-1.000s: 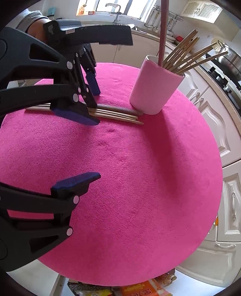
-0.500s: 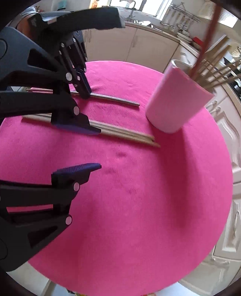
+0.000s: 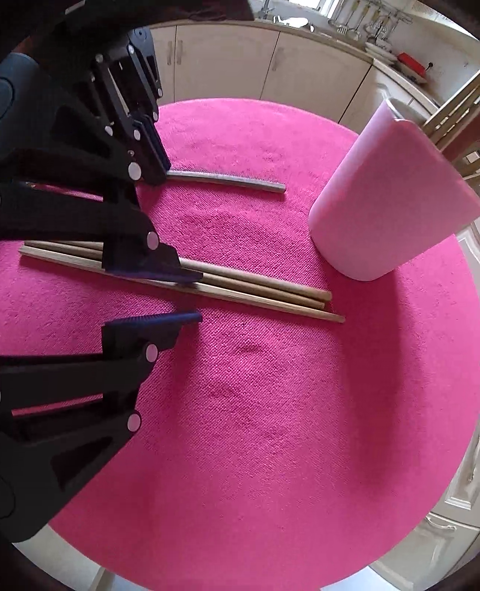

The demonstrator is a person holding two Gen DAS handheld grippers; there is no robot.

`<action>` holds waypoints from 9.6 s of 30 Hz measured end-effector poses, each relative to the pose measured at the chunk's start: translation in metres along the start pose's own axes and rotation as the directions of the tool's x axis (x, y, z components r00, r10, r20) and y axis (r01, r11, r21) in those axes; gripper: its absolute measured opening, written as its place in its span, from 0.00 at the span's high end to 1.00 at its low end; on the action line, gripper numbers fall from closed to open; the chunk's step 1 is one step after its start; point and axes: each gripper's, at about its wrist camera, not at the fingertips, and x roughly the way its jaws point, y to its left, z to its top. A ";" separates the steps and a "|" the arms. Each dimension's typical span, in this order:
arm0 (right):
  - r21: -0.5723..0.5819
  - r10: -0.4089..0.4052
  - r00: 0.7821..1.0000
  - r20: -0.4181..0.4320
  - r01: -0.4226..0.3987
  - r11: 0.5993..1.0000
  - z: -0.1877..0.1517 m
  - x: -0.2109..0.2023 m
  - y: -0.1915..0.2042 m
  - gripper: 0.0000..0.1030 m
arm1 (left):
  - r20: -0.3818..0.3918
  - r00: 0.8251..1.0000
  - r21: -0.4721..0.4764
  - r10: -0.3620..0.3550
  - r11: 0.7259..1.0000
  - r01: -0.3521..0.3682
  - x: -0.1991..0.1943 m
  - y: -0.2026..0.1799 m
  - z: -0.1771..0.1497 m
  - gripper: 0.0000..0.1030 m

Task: Organize utensils
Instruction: 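Close the right tool on a chopstick while the left tool grasps another chopstick, then lift both held chopsticks upright above the pink cup, then lower both chopsticks into the pink cup and open both tools, then lower both tools toward the remaining chopsticks on the pink cloth, then close the left tool on a chopstick while the right tool grasps another chopstick, then lift both held chopsticks upright above the pink cup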

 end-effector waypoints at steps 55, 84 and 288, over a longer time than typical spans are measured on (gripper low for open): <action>-0.138 0.159 0.976 0.145 -0.139 0.981 0.035 -0.111 -0.032 0.95 | 0.471 0.882 -0.064 0.021 0.998 0.011 -0.119 -0.049 0.025 0.94; -0.355 0.265 0.868 0.420 -0.112 0.928 0.116 -0.232 0.022 0.95 | 0.844 0.533 0.034 -0.064 0.997 0.066 -0.245 -0.077 0.081 0.94; -0.044 -0.101 0.992 -0.073 0.098 0.994 0.006 0.013 0.061 0.92 | 0.177 0.983 0.065 -0.042 0.997 0.030 -0.028 -0.025 0.004 0.95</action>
